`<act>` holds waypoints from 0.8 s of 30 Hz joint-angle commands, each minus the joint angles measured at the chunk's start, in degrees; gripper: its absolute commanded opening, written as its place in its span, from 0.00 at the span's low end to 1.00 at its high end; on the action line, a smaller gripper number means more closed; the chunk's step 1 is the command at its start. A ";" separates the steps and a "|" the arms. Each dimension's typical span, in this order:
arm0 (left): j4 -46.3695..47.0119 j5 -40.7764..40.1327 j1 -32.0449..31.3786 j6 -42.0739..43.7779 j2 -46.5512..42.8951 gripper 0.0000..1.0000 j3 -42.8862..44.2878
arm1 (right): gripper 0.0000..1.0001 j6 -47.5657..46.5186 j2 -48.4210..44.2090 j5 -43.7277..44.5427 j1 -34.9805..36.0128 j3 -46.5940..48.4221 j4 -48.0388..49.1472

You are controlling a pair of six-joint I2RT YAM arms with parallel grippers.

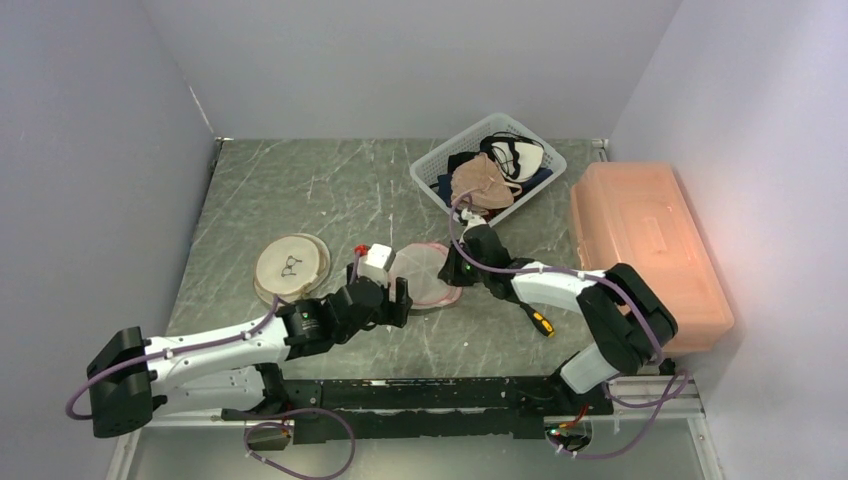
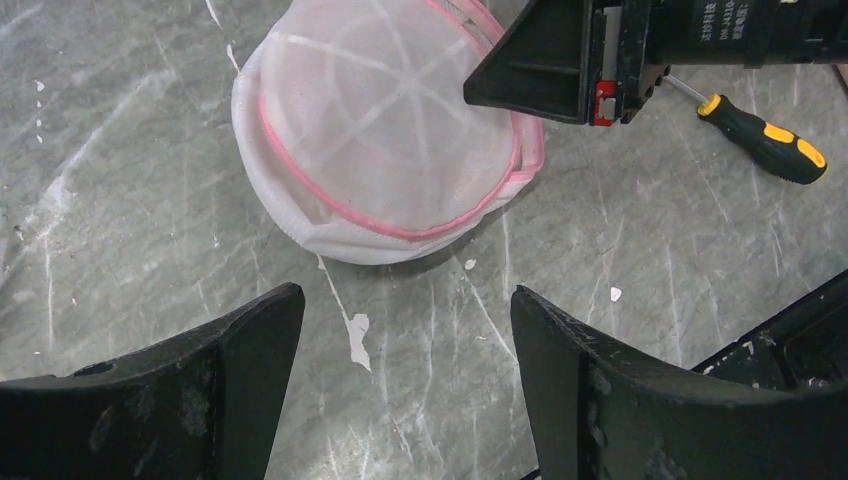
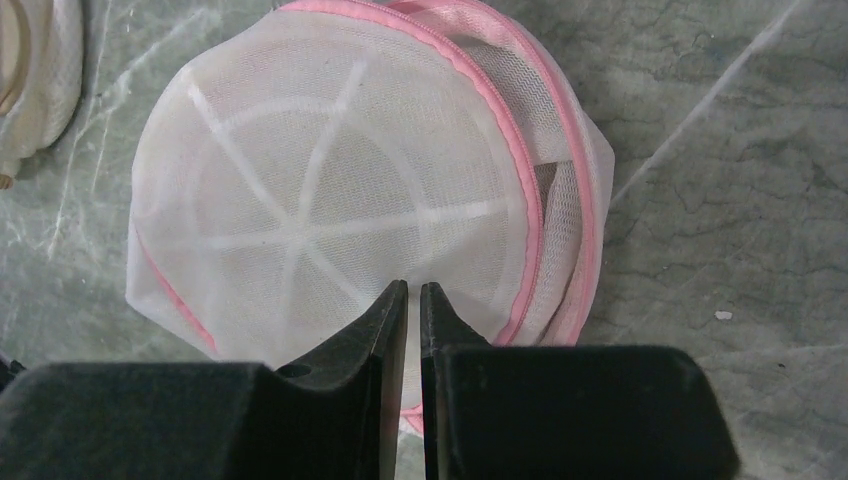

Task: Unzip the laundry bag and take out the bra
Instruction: Adjust the laundry bag at the center of the board.

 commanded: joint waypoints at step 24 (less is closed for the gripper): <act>-6.11 -5.49 1.88 -8.54 -1.34 0.83 -0.52 | 0.74 0.33 -32.34 6.96 -1.35 -14.93 -5.72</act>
